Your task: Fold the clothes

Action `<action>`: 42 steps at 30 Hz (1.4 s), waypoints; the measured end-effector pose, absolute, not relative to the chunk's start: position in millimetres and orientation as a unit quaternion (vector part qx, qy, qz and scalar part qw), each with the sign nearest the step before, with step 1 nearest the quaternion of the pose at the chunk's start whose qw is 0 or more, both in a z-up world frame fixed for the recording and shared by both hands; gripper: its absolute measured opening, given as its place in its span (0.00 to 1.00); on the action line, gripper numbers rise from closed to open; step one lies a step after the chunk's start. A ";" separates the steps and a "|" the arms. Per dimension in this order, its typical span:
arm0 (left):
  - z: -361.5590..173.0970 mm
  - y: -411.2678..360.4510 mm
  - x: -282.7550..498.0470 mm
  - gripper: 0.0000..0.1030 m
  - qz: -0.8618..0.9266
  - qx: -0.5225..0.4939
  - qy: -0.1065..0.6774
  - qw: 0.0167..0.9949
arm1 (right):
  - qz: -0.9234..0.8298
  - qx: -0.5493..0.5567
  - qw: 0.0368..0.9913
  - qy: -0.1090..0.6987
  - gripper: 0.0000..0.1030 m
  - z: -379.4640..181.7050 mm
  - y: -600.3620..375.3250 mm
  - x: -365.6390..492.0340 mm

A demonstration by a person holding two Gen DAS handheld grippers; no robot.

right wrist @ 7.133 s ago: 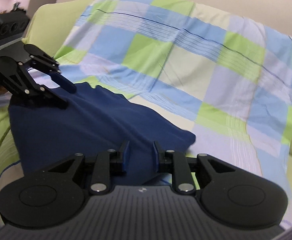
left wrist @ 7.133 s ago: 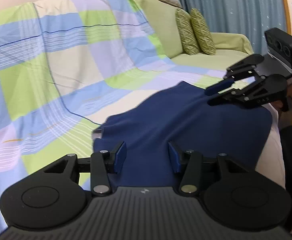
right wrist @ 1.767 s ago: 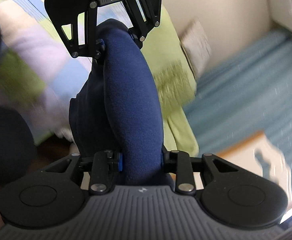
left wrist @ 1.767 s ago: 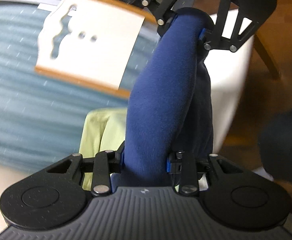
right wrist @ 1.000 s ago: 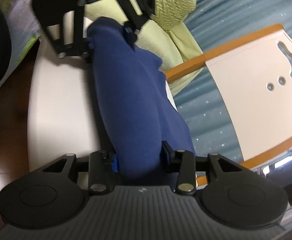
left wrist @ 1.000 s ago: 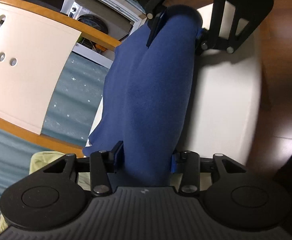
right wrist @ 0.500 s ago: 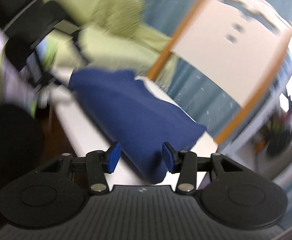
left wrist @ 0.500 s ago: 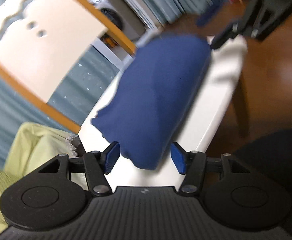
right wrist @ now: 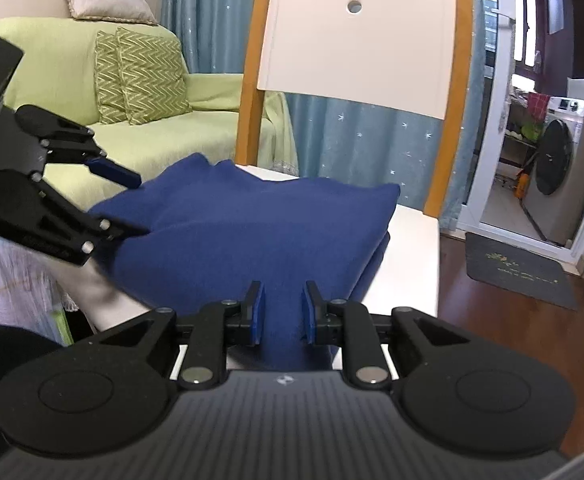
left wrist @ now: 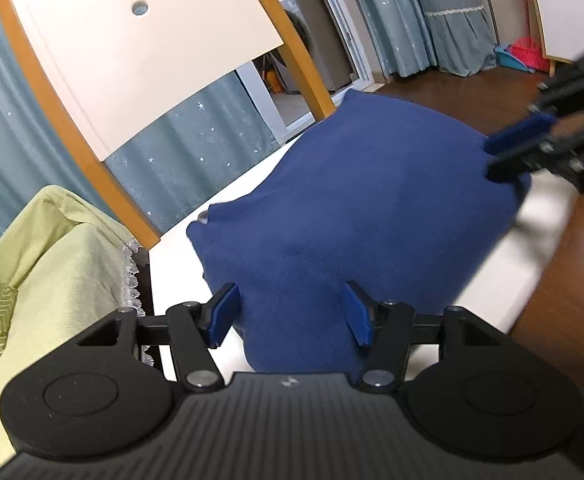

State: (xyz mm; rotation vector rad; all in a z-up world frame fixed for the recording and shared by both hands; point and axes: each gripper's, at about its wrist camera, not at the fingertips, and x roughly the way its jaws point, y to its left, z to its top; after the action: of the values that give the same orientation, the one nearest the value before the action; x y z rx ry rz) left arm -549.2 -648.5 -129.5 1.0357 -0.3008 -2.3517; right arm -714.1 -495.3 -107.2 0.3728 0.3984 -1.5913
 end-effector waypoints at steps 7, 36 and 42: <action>-104.5 -657.4 -542.6 0.59 -0.885 0.349 -0.077 0.299 | -0.716 0.148 0.666 0.150 0.16 -88.8 -507.1 -713.8; -85.8 -591.1 -494.0 1.00 -0.850 0.307 0.104 0.415 | -0.752 0.282 0.587 0.103 0.99 -79.4 -426.3 -673.4; -83.0 -586.7 -490.6 1.00 -0.838 0.318 0.137 0.421 | -0.755 0.303 0.572 0.106 0.99 -84.0 -418.4 -670.7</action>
State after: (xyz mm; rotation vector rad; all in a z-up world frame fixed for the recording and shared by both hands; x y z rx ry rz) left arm -490.6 -586.7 -83.0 0.7960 0.3436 -2.1004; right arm -670.7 -418.4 -84.0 0.7104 0.2488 -1.7707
